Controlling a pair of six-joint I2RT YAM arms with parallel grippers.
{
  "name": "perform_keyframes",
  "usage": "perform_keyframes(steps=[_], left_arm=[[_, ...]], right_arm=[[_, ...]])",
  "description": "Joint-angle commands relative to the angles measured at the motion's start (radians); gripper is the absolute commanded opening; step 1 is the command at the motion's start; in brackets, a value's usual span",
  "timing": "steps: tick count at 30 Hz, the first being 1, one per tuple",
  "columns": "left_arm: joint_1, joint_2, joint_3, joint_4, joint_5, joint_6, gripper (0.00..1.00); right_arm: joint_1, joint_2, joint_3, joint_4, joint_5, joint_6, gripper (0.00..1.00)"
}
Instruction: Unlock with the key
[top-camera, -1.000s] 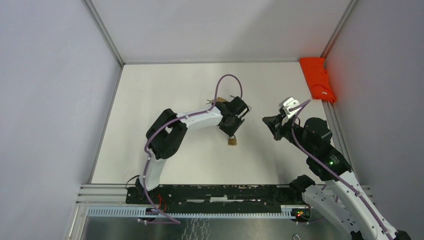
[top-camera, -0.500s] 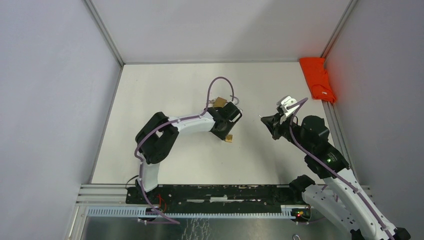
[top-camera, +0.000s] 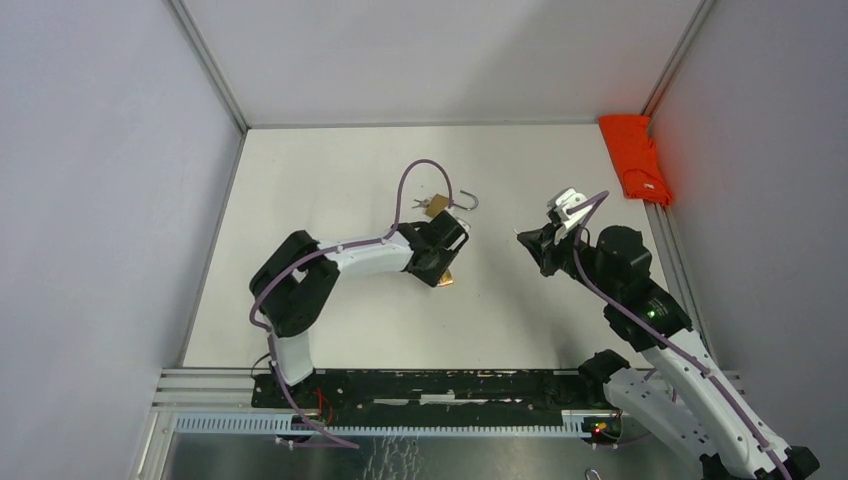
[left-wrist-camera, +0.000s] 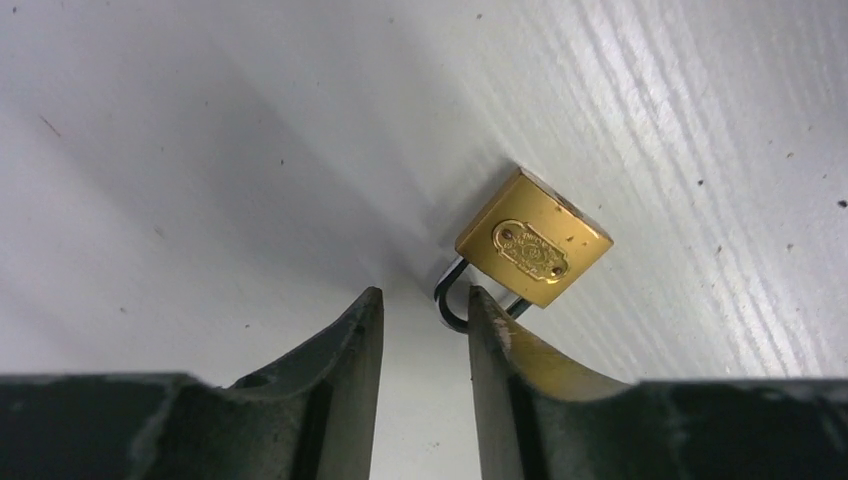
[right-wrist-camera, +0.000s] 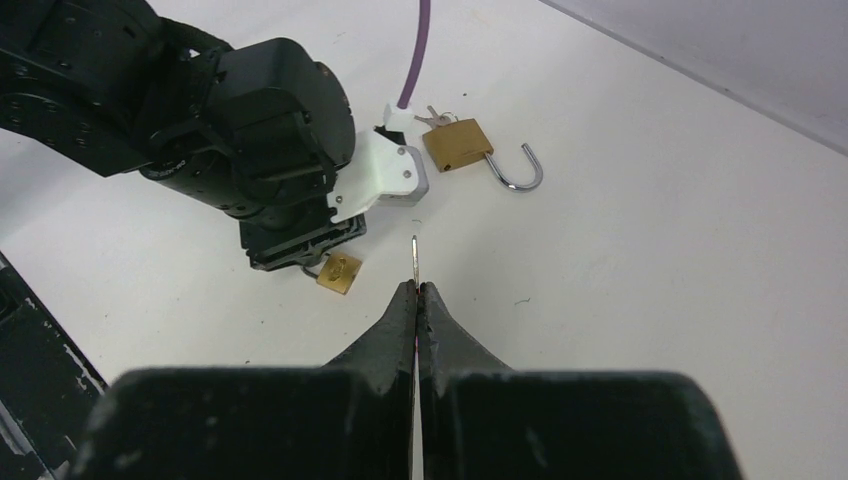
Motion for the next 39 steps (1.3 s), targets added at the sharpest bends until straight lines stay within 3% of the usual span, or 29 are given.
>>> perform_keyframes(steps=[1,12,16,21,39], left_arm=[[0.007,-0.039,-0.059,-0.007,0.027,-0.026,0.46],[0.007,-0.254,0.039,-0.07,0.036,0.063,0.58],[0.008,-0.297,0.005,-0.038,0.153,0.113,0.66],[0.007,-0.274,-0.078,0.067,0.262,0.09,0.69],[0.005,-0.048,-0.056,0.154,0.244,0.19,0.7]], right_arm=[[-0.003,0.005,0.024,0.064,-0.02,0.013,0.0],[-0.004,-0.012,-0.034,0.143,-0.073,0.06,0.0],[-0.003,-0.029,-0.034,0.149,-0.071,0.057,0.0],[-0.004,-0.053,-0.021,0.124,-0.056,0.047,0.0],[-0.004,-0.088,-0.019,0.093,-0.049,0.048,0.0]])
